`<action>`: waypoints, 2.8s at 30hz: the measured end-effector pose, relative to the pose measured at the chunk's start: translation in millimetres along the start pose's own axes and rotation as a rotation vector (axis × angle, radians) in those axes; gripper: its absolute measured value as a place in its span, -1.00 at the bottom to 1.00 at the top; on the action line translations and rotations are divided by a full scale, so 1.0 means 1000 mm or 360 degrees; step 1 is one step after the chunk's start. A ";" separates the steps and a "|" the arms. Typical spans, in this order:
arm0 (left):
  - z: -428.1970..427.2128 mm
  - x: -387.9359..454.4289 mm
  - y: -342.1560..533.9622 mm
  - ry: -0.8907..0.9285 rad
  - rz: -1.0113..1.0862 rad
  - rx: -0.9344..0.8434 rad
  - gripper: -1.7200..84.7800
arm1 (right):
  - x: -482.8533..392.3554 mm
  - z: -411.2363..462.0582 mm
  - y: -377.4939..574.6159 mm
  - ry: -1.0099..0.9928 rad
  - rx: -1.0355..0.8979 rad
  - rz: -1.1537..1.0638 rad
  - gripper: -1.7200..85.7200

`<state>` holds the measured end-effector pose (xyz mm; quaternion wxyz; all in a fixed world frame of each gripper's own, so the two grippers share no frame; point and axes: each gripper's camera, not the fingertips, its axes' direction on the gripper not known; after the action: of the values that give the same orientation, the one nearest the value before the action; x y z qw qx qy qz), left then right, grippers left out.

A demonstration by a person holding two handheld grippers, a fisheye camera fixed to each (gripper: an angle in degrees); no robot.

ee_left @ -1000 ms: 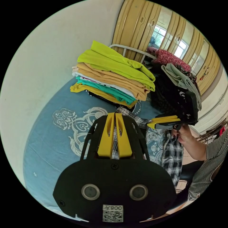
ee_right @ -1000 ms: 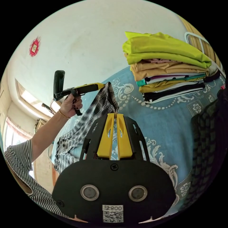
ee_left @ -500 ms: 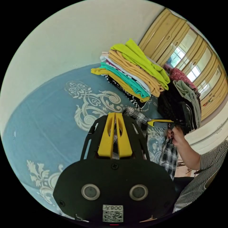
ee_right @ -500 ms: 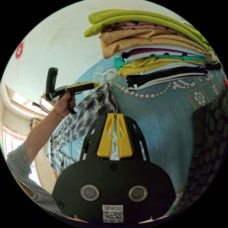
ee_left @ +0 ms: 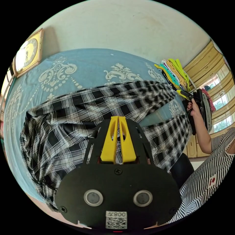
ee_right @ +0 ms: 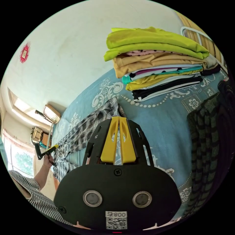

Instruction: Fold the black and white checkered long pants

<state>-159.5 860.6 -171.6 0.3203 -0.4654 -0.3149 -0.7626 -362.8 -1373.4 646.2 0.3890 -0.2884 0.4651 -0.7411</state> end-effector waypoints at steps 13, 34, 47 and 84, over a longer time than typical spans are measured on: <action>0.016 -0.070 0.117 0.0170 -0.0121 -0.0110 -0.94 | -0.237 0.170 0.016 0.0009 -0.0962 -0.0816 -0.95; 0.003 -0.226 0.099 -0.0541 0.0075 -0.0102 -0.95 | -0.432 0.272 -0.055 0.0505 -0.0844 -0.1564 -0.95; -0.007 -0.283 0.118 -0.0442 -0.0050 -0.0004 -0.93 | -0.429 0.257 -0.092 0.0344 -0.0795 -0.1340 -0.97; -0.063 -0.384 0.320 -0.0737 -0.0491 -0.0010 -0.96 | -0.194 0.087 -0.093 0.0455 -0.0437 -0.0339 -0.96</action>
<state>197.6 696.2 -486.9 0.1184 -0.5748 -0.4446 -0.6767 -219.8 -1225.5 753.0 0.1956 -0.2781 0.5790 -0.7411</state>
